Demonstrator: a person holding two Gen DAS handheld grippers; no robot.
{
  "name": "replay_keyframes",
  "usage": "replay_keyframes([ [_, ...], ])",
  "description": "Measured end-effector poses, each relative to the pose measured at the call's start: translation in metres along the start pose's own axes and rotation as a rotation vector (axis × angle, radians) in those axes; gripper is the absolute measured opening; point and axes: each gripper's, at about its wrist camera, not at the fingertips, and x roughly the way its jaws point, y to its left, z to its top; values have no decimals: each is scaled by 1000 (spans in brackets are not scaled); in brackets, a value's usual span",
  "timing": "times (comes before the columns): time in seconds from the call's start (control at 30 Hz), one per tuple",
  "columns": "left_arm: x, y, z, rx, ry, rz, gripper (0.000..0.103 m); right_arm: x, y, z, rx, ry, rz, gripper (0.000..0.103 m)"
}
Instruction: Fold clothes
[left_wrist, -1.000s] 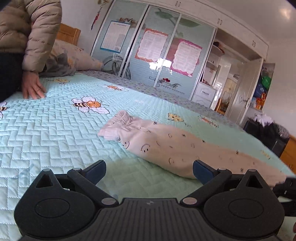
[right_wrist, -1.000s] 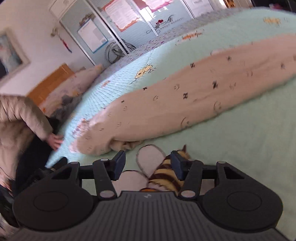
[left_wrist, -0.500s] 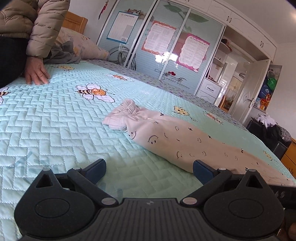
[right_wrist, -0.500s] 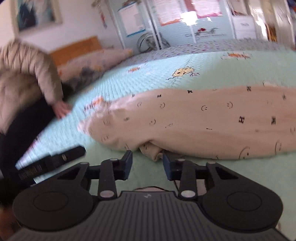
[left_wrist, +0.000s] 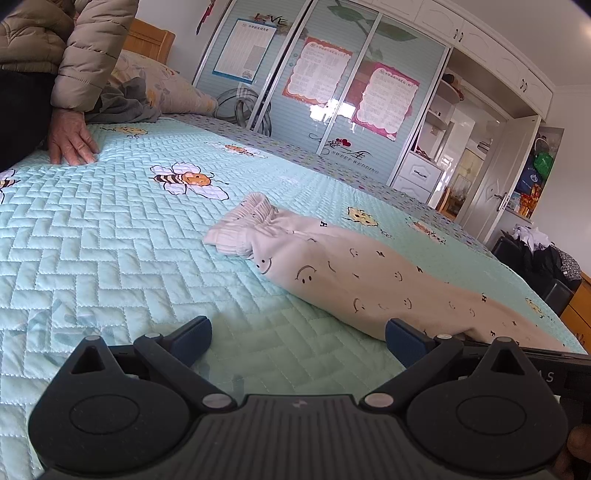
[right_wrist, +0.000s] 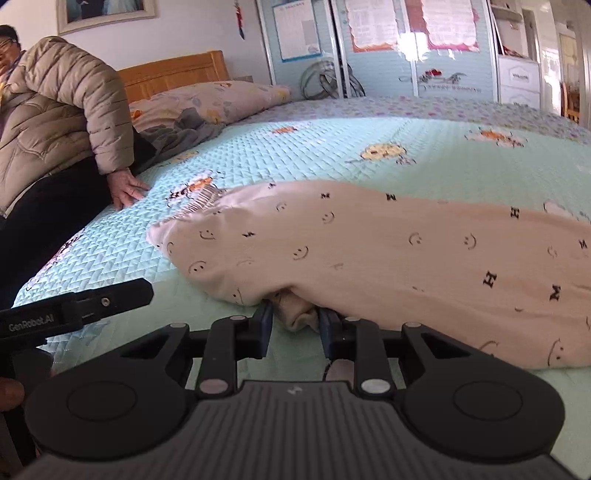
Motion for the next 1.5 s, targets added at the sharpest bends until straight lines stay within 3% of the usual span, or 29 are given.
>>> replay_keyframes([
  [0.07, 0, 0, 0, 1, 0, 1, 101, 4, 1, 2, -36, 21, -7, 27],
  [0.13, 0, 0, 0, -2, -1, -2, 101, 8, -1, 3, -61, 50, 1, 10],
  [0.17, 0, 1, 0, -6, -3, -5, 101, 9, -2, 3, -71, 68, 11, 8],
  [0.27, 2, 1, 1, -8, 1, -5, 101, -17, 25, -5, -273, 78, 56, 7],
  [0.33, 4, -2, 1, 8, 10, 11, 101, -24, 34, -12, -355, 86, 28, 7],
  [0.43, 3, -1, 1, 2, 2, 2, 101, -17, 24, -17, -287, 117, 40, 6],
  [0.53, 3, 1, 1, -8, 1, -3, 101, -20, 43, -23, -359, 109, 43, 8],
  [0.63, 4, 1, 1, -5, 2, 0, 101, -25, 43, -23, -325, 108, 44, 8],
  [0.7, 4, 1, 2, -4, 3, 1, 101, -36, 52, -22, -334, 83, 111, 6],
  [0.8, 4, 1, 2, -9, 0, -3, 101, -39, 73, -38, -409, 128, 154, 6],
  [0.87, 4, 2, 1, -14, 0, -6, 101, -45, 58, -33, -278, 89, 122, 9],
  [0.93, 4, 1, 1, -7, 2, -1, 101, -52, 40, -27, -156, 36, 75, 22],
  [1.0, 4, 0, 2, -3, 4, 2, 101, -54, 28, -21, -100, 0, 31, 47],
  [1.07, 6, -2, 3, -2, 5, 3, 101, -47, 23, -19, -77, -3, 16, 56],
  [1.4, 9, -4, 3, 6, 7, 8, 101, -21, 11, -19, 126, 17, 31, 57],
  [1.5, 8, -4, 3, 10, 4, 9, 101, -16, 7, -20, 175, 16, 37, 52],
])
